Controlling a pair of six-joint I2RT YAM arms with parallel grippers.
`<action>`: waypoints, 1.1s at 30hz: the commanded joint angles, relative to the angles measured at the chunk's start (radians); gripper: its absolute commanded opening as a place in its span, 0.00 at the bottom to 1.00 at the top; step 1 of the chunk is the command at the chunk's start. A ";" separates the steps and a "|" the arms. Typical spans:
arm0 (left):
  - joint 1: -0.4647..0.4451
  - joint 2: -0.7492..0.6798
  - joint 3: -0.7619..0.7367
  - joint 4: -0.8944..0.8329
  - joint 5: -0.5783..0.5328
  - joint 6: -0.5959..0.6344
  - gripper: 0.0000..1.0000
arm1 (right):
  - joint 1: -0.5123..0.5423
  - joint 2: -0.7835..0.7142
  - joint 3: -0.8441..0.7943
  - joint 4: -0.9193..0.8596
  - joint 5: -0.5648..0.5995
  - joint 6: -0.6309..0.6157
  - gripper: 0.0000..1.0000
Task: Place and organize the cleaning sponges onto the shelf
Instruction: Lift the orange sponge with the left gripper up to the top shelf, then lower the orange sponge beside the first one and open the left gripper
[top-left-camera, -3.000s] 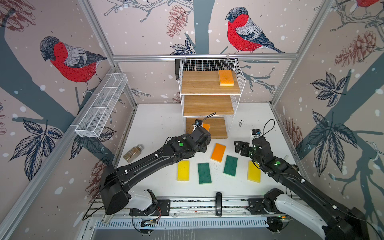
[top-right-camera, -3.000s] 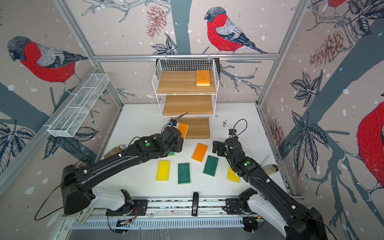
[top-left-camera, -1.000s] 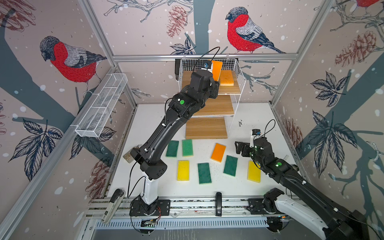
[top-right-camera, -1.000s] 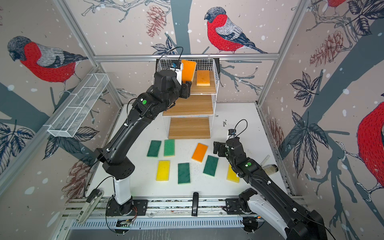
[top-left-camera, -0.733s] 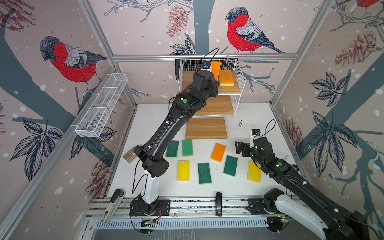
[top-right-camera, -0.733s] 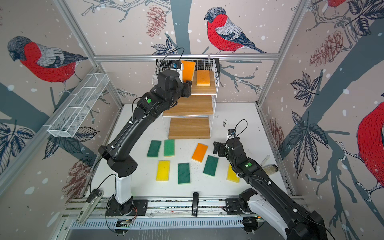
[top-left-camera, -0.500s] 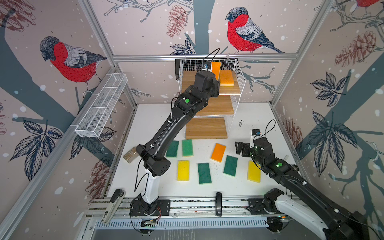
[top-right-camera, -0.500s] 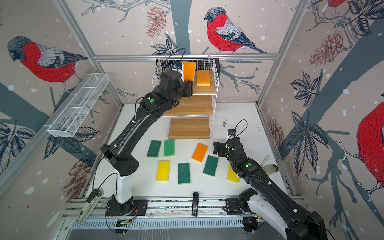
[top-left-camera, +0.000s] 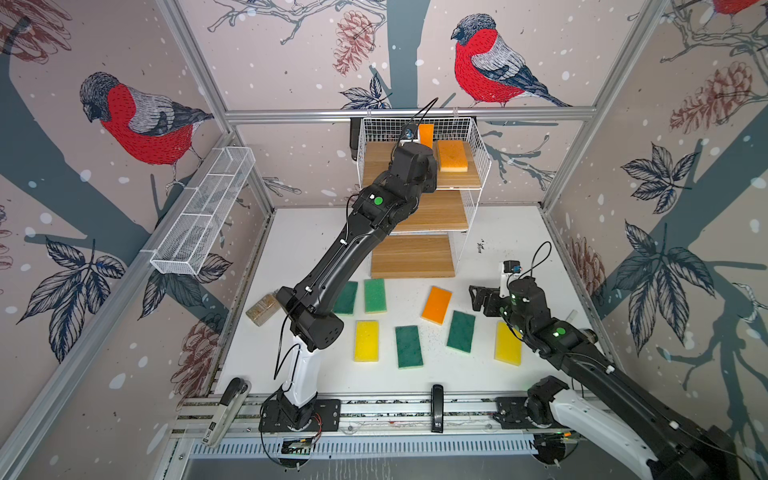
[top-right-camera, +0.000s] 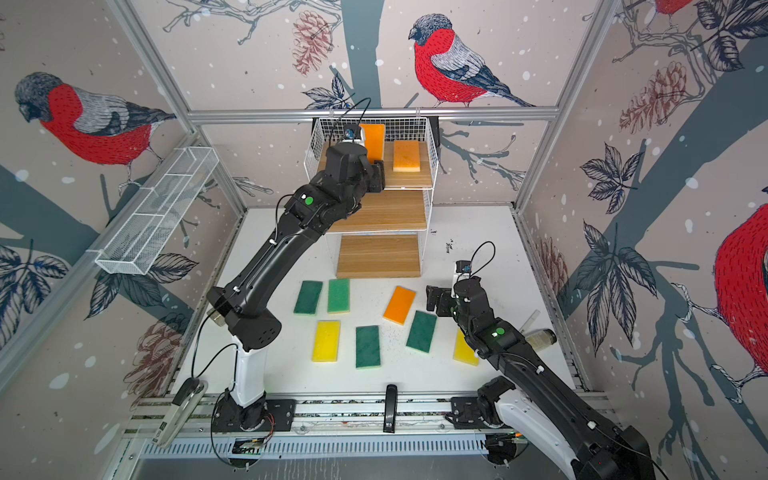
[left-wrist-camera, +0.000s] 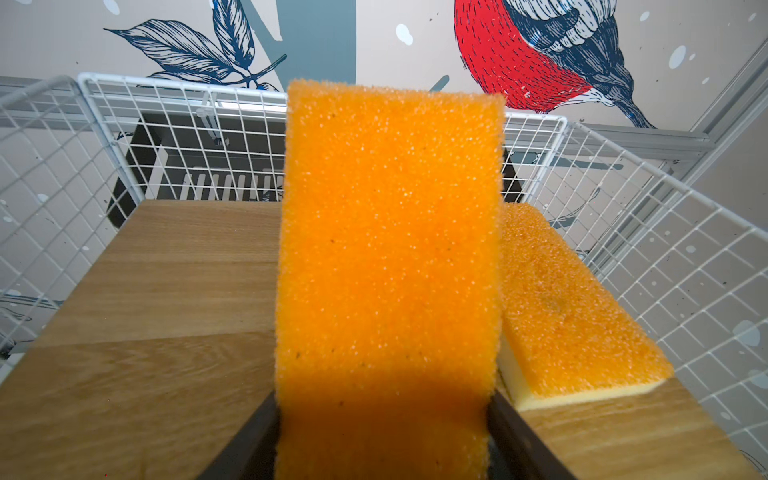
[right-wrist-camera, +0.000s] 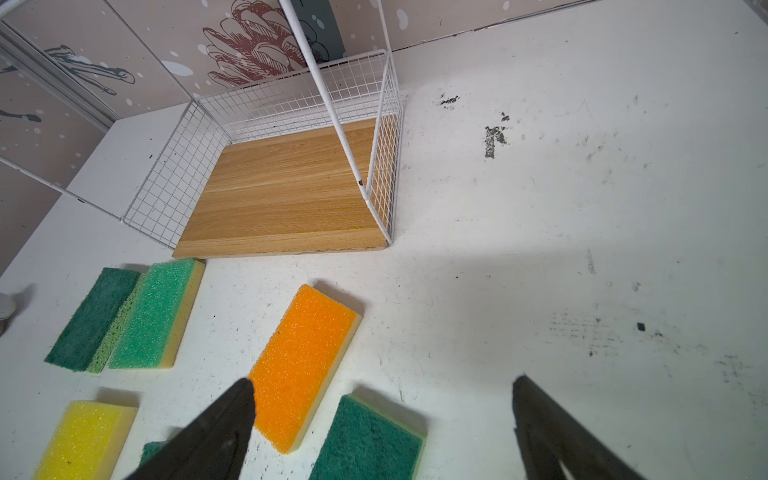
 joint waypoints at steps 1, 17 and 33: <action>0.000 0.004 0.009 0.015 -0.024 -0.014 0.68 | 0.000 -0.004 -0.003 0.016 -0.008 -0.012 0.96; -0.001 0.005 0.010 0.008 -0.024 -0.038 0.72 | -0.001 -0.011 -0.015 0.018 -0.023 -0.004 0.96; -0.001 -0.012 0.010 -0.008 0.003 -0.059 0.76 | 0.000 -0.027 -0.023 0.017 -0.033 0.006 0.96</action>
